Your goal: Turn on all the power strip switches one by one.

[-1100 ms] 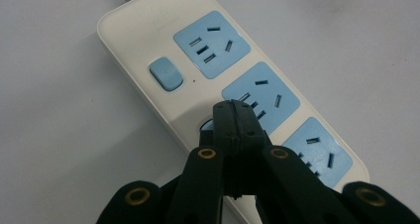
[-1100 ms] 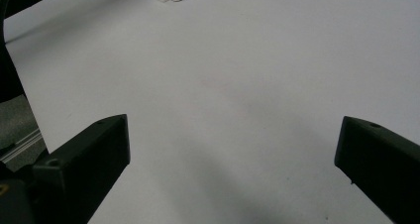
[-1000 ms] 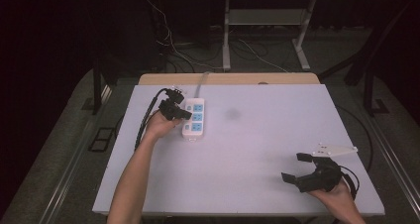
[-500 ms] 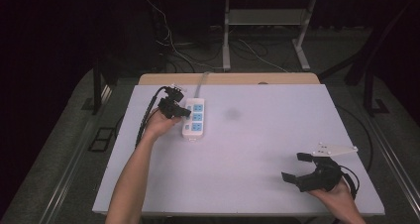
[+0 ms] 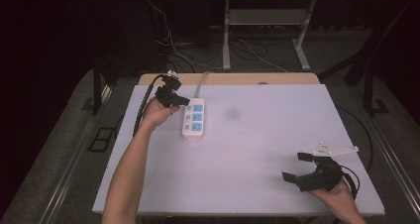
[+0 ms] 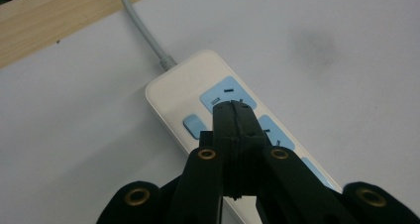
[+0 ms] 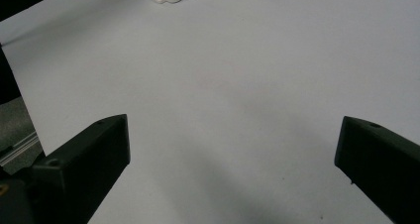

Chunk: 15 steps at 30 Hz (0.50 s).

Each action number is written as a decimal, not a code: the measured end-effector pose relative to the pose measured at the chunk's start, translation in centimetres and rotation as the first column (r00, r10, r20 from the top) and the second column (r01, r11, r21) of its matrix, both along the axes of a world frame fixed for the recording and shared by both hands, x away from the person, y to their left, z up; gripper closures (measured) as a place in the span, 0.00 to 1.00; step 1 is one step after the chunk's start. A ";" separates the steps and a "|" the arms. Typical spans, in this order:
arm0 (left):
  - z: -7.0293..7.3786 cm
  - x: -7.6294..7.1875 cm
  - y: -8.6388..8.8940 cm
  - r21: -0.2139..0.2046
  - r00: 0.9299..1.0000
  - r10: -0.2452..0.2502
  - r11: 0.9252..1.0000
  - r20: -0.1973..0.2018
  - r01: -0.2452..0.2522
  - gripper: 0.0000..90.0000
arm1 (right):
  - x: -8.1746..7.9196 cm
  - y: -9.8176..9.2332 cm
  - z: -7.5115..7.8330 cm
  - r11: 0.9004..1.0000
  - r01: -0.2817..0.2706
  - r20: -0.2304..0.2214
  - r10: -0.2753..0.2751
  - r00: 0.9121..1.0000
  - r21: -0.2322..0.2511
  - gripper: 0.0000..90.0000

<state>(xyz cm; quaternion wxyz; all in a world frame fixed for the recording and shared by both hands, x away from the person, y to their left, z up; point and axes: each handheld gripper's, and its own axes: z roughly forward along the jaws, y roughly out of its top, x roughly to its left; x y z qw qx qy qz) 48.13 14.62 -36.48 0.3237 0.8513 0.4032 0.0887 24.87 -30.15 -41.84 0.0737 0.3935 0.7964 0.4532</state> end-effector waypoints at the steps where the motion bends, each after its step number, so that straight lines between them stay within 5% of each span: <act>1: 0.0 0.1 0.0 -0.001 1.000 0.002 1.000 0.002 -0.002 1.00 | 0.0 0.0 0.0 1.000 0.000 0.000 0.000 1.000 0.000 0.01; 15: -1.4 1.5 -0.3 -0.016 0.999 0.033 0.999 0.013 -0.033 1.00 | 0.1 0.0 0.0 1.000 0.001 -0.002 -0.001 1.000 0.000 0.01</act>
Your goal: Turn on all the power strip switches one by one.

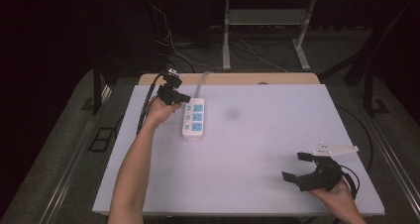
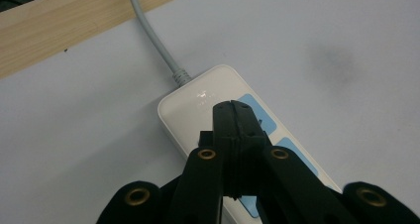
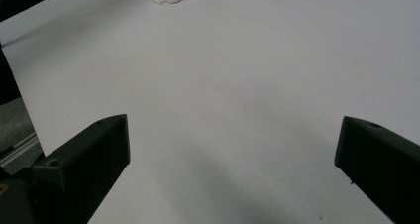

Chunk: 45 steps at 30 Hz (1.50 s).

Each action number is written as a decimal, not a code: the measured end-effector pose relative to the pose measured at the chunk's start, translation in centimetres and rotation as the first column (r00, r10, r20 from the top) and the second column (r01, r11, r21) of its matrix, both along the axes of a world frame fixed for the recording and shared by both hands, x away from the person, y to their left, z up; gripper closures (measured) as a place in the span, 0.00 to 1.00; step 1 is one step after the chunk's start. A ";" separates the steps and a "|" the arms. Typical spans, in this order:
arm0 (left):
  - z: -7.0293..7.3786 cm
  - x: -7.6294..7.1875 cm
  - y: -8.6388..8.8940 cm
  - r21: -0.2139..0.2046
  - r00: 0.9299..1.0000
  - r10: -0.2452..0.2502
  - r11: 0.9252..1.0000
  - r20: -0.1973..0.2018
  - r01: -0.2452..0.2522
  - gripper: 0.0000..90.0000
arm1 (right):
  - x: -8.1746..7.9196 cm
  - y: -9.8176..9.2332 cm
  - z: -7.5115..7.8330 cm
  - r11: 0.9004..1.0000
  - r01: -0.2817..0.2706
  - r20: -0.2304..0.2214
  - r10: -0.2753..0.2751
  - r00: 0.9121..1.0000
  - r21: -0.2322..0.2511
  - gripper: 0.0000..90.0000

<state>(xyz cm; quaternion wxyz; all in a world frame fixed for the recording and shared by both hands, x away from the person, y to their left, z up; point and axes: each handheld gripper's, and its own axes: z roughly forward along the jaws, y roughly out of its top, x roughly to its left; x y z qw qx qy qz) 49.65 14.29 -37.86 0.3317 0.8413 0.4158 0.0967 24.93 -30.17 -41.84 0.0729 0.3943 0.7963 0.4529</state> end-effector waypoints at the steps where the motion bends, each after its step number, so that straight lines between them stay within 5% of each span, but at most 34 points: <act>1: -0.1 0.1 -0.1 -0.001 1.000 0.005 1.000 0.003 -0.005 1.00 | 0.0 0.0 0.0 1.000 0.000 0.000 0.000 1.000 0.001 0.01; 11: -0.9 0.6 -0.5 -0.016 0.999 0.049 0.999 0.016 -0.049 1.00 | 0.0 0.0 0.0 1.000 -0.002 -0.002 0.002 1.000 0.001 0.01; 16: -1.7 0.9 -0.3 -0.017 0.997 0.074 0.997 -0.009 -0.074 1.00 | 0.1 0.1 -0.1 1.000 -0.008 -0.007 0.008 1.000 0.001 0.01; 31: -2.7 0.6 -0.4 0.011 0.997 0.067 0.998 -0.039 -0.067 1.00 | 0.1 0.2 -0.1 1.000 -0.009 -0.009 0.009 1.000 0.000 0.01; 45: -3.2 0.6 0.1 -0.031 0.993 0.096 0.995 -0.070 -0.099 1.00 | 0.1 0.1 -0.1 1.000 -0.008 -0.010 0.008 1.000 0.008 0.01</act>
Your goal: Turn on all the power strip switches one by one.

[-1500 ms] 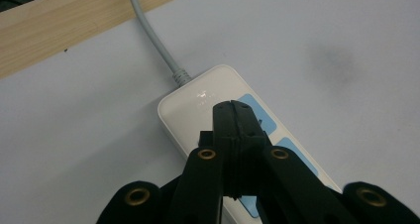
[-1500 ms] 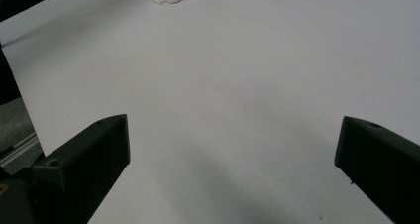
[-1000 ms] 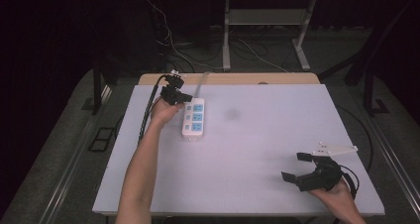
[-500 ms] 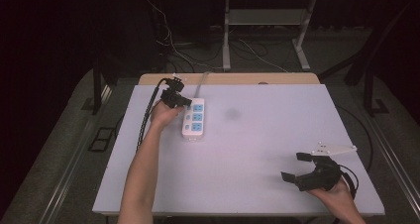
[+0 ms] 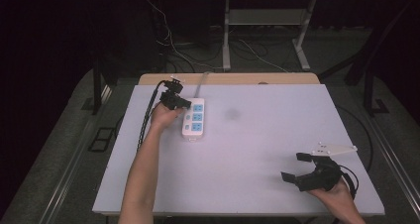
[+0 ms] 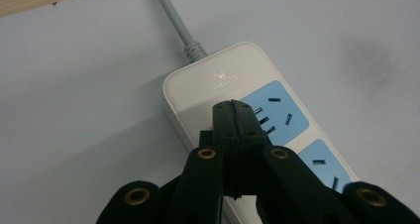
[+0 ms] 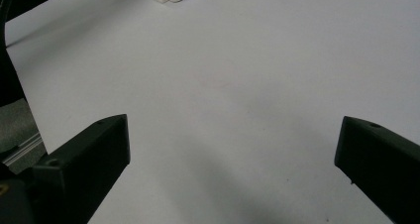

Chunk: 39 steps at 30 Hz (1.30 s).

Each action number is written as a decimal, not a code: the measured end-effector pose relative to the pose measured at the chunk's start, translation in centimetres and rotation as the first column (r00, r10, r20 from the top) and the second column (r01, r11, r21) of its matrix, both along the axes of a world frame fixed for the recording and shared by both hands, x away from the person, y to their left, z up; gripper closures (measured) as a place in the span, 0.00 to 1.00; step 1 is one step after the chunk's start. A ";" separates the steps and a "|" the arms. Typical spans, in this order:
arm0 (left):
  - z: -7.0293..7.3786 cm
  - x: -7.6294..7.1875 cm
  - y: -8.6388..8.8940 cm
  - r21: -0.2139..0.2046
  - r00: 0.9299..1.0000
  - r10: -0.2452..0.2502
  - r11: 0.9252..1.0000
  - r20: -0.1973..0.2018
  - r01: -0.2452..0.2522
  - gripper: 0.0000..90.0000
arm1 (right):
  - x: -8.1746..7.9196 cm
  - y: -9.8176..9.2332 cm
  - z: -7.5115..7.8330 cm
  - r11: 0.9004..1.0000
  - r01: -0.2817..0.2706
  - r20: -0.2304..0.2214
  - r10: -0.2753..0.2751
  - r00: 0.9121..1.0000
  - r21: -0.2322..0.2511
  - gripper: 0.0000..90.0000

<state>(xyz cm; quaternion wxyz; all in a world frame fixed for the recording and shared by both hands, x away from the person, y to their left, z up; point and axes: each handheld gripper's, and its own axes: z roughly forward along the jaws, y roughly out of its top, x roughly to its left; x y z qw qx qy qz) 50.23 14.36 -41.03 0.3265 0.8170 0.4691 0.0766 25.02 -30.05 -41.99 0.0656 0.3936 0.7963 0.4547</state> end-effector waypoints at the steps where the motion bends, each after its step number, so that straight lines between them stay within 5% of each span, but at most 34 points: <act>1: 0.0 0.0 0.0 0.000 1.000 0.001 1.000 -0.003 -0.001 1.00 | 0.0 0.0 0.0 1.000 0.000 0.003 0.000 1.000 0.001 0.01; 11: -0.1 0.3 0.1 -0.010 0.999 0.011 1.000 -0.034 -0.012 1.00 | 0.0 -0.1 0.1 1.000 0.002 0.003 -0.002 1.000 0.005 0.01; 15: -0.1 0.2 -0.2 0.019 1.000 0.001 1.000 -0.021 -0.001 1.00 | -0.1 -0.2 0.1 1.000 0.005 0.004 -0.005 1.000 0.006 0.01; 23: -0.1 0.1 -0.1 0.012 1.000 0.010 1.000 -0.023 -0.009 1.00 | -0.1 -0.2 0.1 1.000 0.006 0.005 -0.006 1.000 0.005 0.01; 33: -0.5 -0.3 0.2 -0.038 1.000 0.029 0.999 0.001 -0.029 1.00 | 0.0 -0.2 0.1 1.000 0.009 0.003 -0.009 1.000 0.006 0.01; 39: -0.2 -0.5 -0.2 0.014 1.000 0.010 1.000 0.030 -0.011 1.00 | 0.0 -0.3 0.1 1.000 0.012 0.005 -0.012 1.000 0.006 0.01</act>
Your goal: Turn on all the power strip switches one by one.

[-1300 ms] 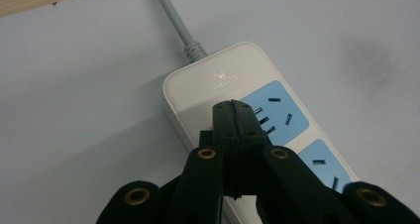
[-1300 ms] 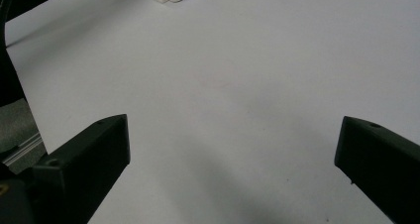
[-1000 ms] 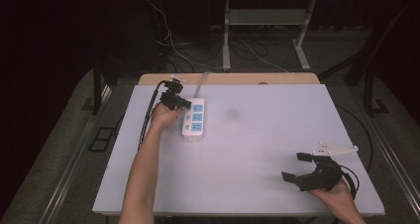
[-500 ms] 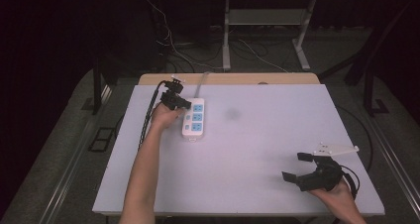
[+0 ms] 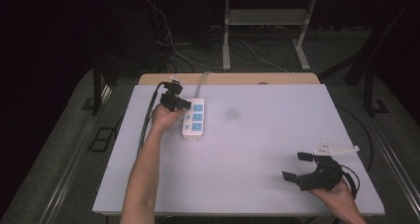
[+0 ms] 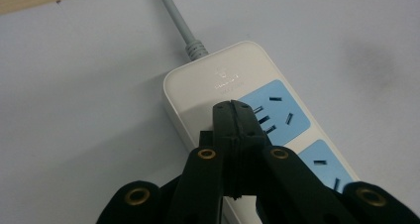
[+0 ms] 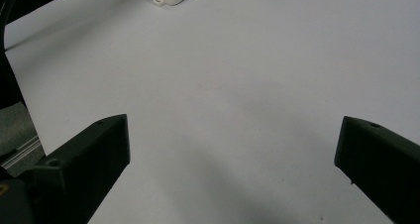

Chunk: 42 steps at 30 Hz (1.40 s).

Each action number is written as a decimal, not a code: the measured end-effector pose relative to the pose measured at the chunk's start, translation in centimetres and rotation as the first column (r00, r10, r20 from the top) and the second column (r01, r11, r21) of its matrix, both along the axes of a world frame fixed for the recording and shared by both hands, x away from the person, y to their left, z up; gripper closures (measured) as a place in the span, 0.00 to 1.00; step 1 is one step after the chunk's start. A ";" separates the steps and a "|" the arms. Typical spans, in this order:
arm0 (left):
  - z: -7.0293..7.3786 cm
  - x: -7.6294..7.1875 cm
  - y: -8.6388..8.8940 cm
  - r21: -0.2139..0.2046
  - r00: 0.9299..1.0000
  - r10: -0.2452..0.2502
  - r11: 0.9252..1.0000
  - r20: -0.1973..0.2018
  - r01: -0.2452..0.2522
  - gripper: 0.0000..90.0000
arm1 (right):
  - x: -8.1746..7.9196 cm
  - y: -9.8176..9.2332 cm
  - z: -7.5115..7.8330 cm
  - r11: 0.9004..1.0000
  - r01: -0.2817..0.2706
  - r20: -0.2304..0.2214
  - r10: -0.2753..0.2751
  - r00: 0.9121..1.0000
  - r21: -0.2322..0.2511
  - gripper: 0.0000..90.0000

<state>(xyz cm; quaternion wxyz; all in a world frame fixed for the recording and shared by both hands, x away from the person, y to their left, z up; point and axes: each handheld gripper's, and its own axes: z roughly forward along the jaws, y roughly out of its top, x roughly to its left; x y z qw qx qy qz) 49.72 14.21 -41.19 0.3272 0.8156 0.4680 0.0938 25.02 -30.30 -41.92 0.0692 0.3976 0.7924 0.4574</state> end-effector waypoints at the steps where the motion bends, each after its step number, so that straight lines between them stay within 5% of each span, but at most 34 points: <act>1: 0.1 0.0 0.0 0.004 1.000 0.002 1.000 0.006 -0.002 1.00 | 0.0 0.0 0.0 1.000 0.001 -0.001 -0.001 1.000 0.000 0.01; 10: 2.0 -0.7 0.8 -0.037 0.998 0.004 0.999 0.062 -0.002 0.99 | 0.0 0.1 0.0 1.000 -0.003 0.002 0.003 1.000 -0.008 0.01; 14: 2.9 -1.3 1.3 -0.047 0.997 -0.017 0.999 0.078 0.021 0.87 | 0.0 0.1 -0.1 1.000 -0.002 0.001 0.002 1.000 -0.009 0.01; 22: 4.3 -2.7 2.4 -0.067 0.997 -0.036 0.997 0.065 0.040 0.31 | 0.0 0.3 0.0 1.000 -0.008 0.000 0.008 1.000 -0.010 0.01; 27: 4.9 -4.2 3.2 -0.135 0.997 -0.059 0.989 0.056 0.066 0.00 | 0.0 0.3 0.0 1.000 -0.009 0.004 0.009 1.000 -0.007 0.01; 31: 5.2 -5.9 4.0 -0.174 0.995 -0.040 0.983 0.093 0.055 0.00 | -0.1 0.2 0.1 1.000 -0.006 0.005 0.006 1.000 0.000 0.01; 42: 5.1 -11.0 5.1 -0.202 0.984 -0.043 0.976 0.175 0.078 0.00 | -0.1 0.3 0.1 1.000 -0.005 0.002 0.005 1.000 0.001 0.01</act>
